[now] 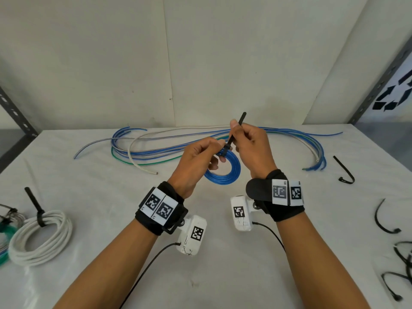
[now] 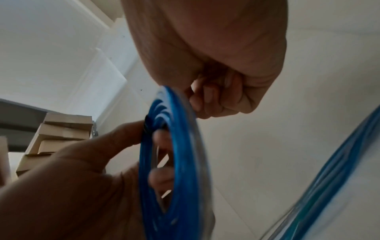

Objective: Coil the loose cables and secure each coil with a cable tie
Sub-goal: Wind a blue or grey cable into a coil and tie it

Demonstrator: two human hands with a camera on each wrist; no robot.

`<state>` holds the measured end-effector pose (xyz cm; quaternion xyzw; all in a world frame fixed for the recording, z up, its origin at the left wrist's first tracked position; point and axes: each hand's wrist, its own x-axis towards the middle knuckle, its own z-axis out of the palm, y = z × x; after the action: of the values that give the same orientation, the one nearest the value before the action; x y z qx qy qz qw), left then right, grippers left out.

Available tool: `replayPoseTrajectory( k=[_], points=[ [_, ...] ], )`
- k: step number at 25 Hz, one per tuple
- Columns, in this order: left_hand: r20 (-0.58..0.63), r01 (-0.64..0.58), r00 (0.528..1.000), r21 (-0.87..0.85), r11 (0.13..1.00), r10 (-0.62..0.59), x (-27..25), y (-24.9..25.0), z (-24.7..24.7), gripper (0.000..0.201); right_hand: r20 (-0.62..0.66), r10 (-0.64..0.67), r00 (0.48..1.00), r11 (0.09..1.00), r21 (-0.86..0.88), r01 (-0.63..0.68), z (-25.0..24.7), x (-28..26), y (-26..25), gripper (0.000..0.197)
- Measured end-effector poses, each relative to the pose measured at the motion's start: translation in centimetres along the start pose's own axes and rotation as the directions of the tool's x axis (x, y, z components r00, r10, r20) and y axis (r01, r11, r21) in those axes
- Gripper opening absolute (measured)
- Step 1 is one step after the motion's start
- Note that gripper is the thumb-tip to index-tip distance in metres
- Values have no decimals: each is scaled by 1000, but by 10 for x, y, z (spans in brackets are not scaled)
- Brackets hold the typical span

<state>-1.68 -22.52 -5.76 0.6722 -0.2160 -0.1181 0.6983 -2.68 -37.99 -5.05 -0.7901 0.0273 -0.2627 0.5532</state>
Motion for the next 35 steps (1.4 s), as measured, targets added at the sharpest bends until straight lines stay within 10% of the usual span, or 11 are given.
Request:
replayPoseTrajectory(
  k=[21,27,31,35],
  points=[
    [-88,-60,995,-43,997,56,-3,13,22,15,-197,-243,950,957,-210,201,-4,-5,-6,43],
    [-109,5,994,-14,1000,-7,-4,7,15,16,87,150,985,978,135,-161,-4,-6,-4,42],
    [-227,35,971,-152,988,-69,3,9,-2,20,155,139,978,986,73,-152,3,-12,-17,53],
    [-369,11,918,-337,941,-143,11,13,-22,24,344,98,934,984,104,-142,2,-18,-17,20]
  ],
)
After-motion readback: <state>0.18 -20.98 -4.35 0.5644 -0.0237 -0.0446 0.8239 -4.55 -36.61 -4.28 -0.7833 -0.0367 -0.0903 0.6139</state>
